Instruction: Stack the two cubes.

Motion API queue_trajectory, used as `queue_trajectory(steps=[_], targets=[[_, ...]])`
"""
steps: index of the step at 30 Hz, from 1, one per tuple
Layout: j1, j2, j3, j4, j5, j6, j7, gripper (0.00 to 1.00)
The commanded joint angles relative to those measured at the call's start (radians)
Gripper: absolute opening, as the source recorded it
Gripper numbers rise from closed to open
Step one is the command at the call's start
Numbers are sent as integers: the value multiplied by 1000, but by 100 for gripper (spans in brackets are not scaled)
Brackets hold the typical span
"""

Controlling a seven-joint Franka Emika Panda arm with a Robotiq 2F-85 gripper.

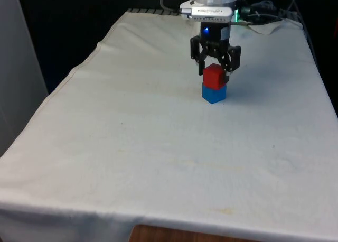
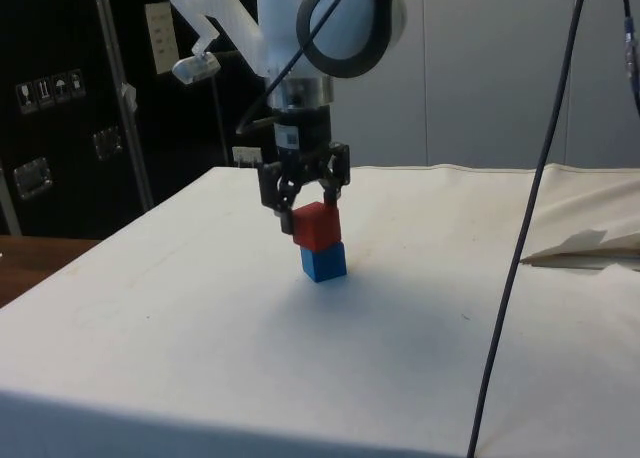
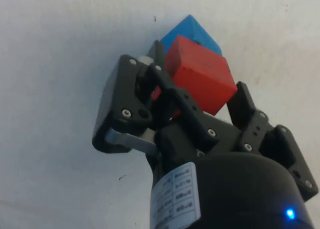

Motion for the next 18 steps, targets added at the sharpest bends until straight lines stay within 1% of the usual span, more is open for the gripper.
queue_trajectory(steps=[1,3,4,5,6,10,12,13,16,18], targets=[[2,0,-3,-1,-4,3,6,71],[0,0,0,0,0,0,0,91],[2,0,-3,-1,-4,2,6,91],[3,0,-3,-1,-4,2,6,98],[3,0,-3,-1,-4,2,6,100],[3,0,-3,-1,-4,2,6,100],[0,0,0,0,0,-1,0,100],[2,-5,-3,1,-4,-5,5,100],[0,-19,-3,6,-2,-23,1,100],[-1,-35,-5,16,-1,-50,-5,100]])
